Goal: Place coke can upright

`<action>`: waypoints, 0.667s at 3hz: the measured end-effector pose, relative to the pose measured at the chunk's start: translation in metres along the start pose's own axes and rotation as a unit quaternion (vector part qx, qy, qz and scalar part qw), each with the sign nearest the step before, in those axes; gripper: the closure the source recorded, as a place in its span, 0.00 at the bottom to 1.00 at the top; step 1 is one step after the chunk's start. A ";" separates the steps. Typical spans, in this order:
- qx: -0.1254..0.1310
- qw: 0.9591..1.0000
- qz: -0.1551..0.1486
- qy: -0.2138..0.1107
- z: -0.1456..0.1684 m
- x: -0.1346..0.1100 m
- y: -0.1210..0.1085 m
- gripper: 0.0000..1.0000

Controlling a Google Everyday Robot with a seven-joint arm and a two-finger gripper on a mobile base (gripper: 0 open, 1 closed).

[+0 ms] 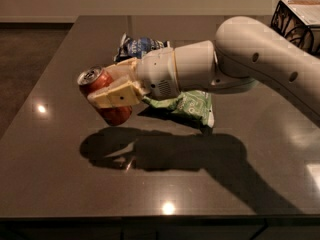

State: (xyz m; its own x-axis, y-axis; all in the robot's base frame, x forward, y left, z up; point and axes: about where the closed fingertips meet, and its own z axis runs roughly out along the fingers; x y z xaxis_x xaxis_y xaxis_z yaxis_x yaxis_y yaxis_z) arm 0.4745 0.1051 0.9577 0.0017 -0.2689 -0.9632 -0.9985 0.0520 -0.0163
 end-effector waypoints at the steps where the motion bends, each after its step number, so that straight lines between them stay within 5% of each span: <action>1: 0.003 0.999 -0.009 -0.041 -0.001 0.001 -0.001 1.00; 2: 0.005 0.998 -0.020 -0.059 -0.003 0.008 0.001 1.00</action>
Offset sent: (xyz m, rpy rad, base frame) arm -0.0008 -0.0150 -0.0179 0.1604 -0.0729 -0.0035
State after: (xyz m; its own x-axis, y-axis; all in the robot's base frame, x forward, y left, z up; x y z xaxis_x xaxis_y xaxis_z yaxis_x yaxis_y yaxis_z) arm 0.4731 0.1003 0.9503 0.0484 -0.1554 -0.9867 -0.9969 0.0530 -0.0573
